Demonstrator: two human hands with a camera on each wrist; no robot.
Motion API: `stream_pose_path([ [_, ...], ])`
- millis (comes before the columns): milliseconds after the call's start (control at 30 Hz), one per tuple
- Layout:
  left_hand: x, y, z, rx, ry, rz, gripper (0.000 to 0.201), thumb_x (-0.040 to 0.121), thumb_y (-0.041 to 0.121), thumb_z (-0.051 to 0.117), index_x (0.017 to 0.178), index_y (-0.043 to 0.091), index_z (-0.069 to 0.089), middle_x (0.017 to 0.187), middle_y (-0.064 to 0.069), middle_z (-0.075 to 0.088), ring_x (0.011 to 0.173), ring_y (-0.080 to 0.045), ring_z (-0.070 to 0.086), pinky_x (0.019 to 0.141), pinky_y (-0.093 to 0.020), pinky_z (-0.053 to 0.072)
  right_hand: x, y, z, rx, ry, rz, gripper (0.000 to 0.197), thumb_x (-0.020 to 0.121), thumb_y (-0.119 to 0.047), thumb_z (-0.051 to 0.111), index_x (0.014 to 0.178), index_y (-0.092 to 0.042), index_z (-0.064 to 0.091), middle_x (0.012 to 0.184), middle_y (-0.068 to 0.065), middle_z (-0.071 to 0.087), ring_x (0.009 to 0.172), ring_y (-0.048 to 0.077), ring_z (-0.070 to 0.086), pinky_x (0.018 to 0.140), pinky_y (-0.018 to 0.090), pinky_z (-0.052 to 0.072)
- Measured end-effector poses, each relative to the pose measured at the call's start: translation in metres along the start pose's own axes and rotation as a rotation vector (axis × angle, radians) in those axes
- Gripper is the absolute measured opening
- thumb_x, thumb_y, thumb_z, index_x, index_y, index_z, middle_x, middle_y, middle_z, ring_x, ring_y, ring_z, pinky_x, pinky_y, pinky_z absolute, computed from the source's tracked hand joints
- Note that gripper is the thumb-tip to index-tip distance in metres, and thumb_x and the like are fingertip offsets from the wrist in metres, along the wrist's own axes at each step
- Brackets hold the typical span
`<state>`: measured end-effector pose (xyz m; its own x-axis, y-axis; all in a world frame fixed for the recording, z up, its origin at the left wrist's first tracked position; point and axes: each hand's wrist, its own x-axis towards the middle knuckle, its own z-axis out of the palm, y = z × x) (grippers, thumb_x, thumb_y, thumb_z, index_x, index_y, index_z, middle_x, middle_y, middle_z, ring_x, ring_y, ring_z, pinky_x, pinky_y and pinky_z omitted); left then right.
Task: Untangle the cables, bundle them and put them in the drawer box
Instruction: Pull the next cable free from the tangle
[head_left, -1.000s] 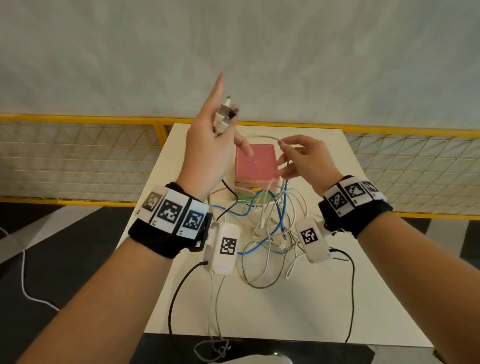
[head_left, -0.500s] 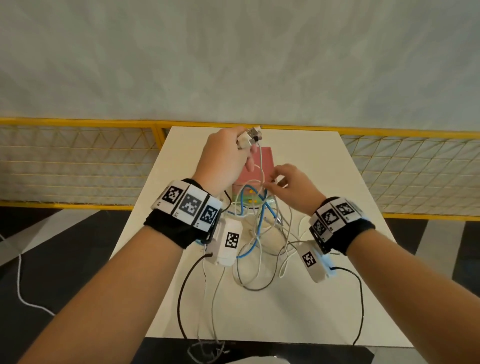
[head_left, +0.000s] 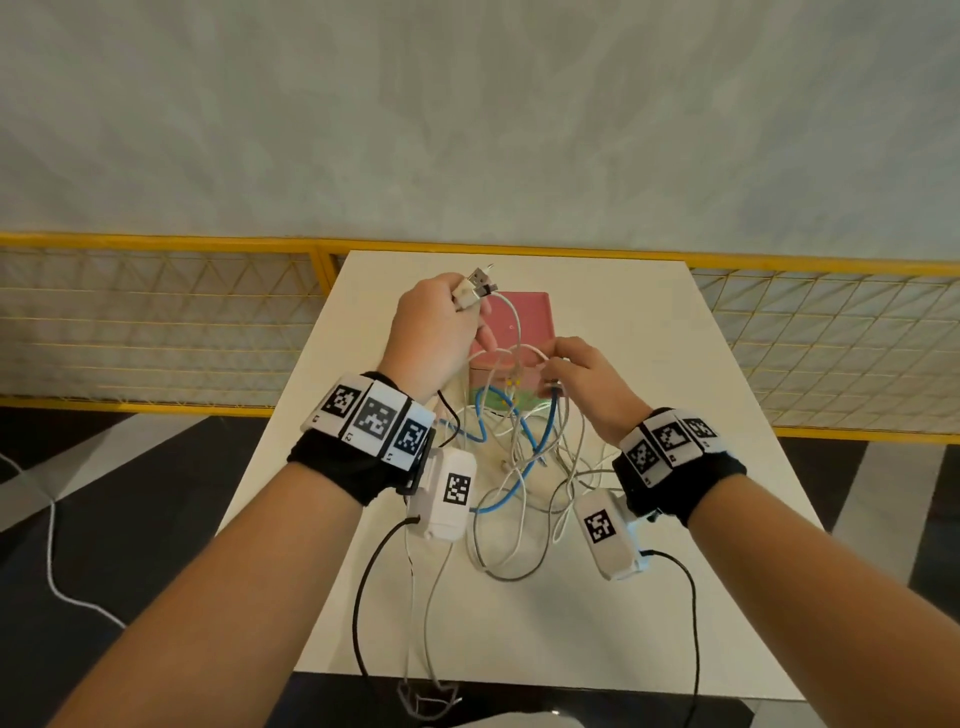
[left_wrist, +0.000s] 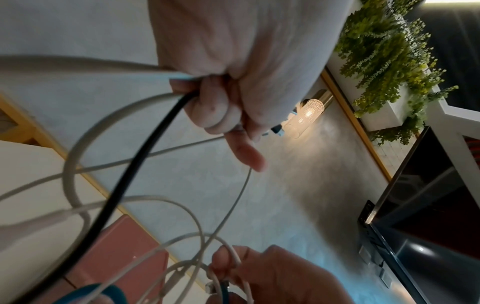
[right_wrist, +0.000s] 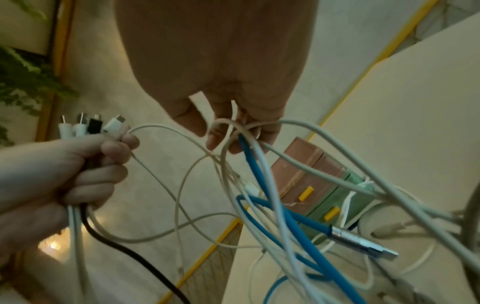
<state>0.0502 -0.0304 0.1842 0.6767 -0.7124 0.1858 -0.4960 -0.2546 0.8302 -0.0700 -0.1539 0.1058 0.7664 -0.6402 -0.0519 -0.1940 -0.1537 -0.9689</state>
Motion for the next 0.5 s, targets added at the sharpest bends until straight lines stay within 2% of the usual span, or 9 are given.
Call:
stream_pose_path([
  [67, -0.001, 0.001, 0.000, -0.013, -0.001, 0.009, 0.023, 0.097, 0.009, 0.047, 0.081, 0.011, 0.063, 0.056, 0.000, 0.066, 0.045, 0.000, 0.056, 0.048, -0.006, 0.039, 0.002, 0.003, 0.000, -0.242, -0.025, 0.002, 0.024, 0.085, -0.037, 0.064, 0.091, -0.014, 0.060, 0.103, 0.001, 0.041, 0.085, 0.011, 0.050, 0.075, 0.021, 0.043],
  [100, -0.001, 0.003, 0.000, -0.022, -0.004, 0.018, 0.023, 0.097, 0.010, 0.047, 0.081, 0.011, 0.063, 0.055, 0.002, 0.066, 0.049, -0.003, 0.058, 0.050, -0.007, 0.040, 0.004, 0.005, 0.001, -0.359, -0.012, -0.001, 0.033, 0.083, -0.042, 0.066, 0.095, -0.012, 0.060, 0.104, -0.001, 0.038, 0.087, 0.008, 0.047, 0.075, 0.018, 0.039],
  [167, -0.001, 0.008, -0.001, -0.044, -0.005, 0.034, 0.024, 0.098, 0.012, 0.047, 0.080, 0.013, 0.063, 0.051, 0.002, 0.065, 0.055, -0.012, 0.061, 0.054, -0.011, 0.041, 0.006, 0.010, 0.003, -0.489, 0.044, -0.058, 0.032, 0.083, -0.035, 0.067, 0.093, -0.006, 0.059, 0.099, 0.002, 0.042, 0.083, 0.012, 0.046, 0.069, 0.020, 0.036],
  [233, -0.001, 0.012, -0.003, -0.064, -0.005, 0.052, 0.026, 0.098, 0.013, 0.047, 0.077, 0.017, 0.062, 0.048, 0.004, 0.064, 0.064, -0.024, 0.063, 0.055, -0.019, 0.042, 0.008, 0.016, 0.004, -0.542, 0.068, -0.118, 0.018, 0.087, -0.020, 0.062, 0.087, -0.004, 0.057, 0.089, 0.006, 0.051, 0.075, 0.021, 0.050, 0.061, 0.027, 0.037],
  [267, 0.000, 0.014, -0.004, -0.071, -0.006, 0.060, 0.027, 0.098, 0.013, 0.047, 0.076, 0.018, 0.061, 0.047, 0.006, 0.064, 0.067, -0.029, 0.063, 0.055, -0.022, 0.043, 0.008, 0.019, 0.005, -0.533, 0.073, -0.126, 0.010, 0.088, -0.015, 0.058, 0.086, -0.005, 0.056, 0.086, 0.008, 0.056, 0.074, 0.025, 0.054, 0.061, 0.029, 0.040],
  [333, 0.002, 0.016, -0.006, -0.076, -0.006, 0.066, 0.027, 0.098, 0.013, 0.047, 0.075, 0.020, 0.060, 0.047, 0.009, 0.064, 0.071, -0.035, 0.063, 0.054, -0.020, 0.042, 0.008, 0.023, 0.003, -0.498, 0.087, -0.106, 0.006, 0.090, -0.011, 0.053, 0.093, -0.007, 0.057, 0.090, 0.008, 0.062, 0.079, 0.029, 0.060, 0.067, 0.032, 0.045],
  [400, 0.003, 0.014, -0.008, -0.068, -0.010, 0.069, 0.027, 0.098, 0.013, 0.047, 0.075, 0.020, 0.061, 0.046, 0.008, 0.064, 0.067, -0.032, 0.062, 0.055, -0.018, 0.042, 0.007, 0.023, -0.002, -0.511, 0.072, -0.058, 0.022, 0.087, -0.010, 0.055, 0.109, -0.009, 0.053, 0.103, 0.004, 0.061, 0.081, 0.021, 0.056, 0.071, 0.027, 0.040],
  [500, 0.002, 0.009, -0.008, -0.041, -0.030, 0.062, 0.025, 0.098, 0.015, 0.048, 0.080, 0.015, 0.066, 0.049, 0.004, 0.065, 0.054, -0.014, 0.055, 0.053, -0.016, 0.040, 0.006, 0.014, -0.012, -0.517, -0.010, 0.022, 0.054, 0.081, -0.014, 0.062, 0.130, -0.014, 0.039, 0.124, 0.003, 0.055, 0.081, 0.014, 0.050, 0.074, 0.028, 0.039],
])
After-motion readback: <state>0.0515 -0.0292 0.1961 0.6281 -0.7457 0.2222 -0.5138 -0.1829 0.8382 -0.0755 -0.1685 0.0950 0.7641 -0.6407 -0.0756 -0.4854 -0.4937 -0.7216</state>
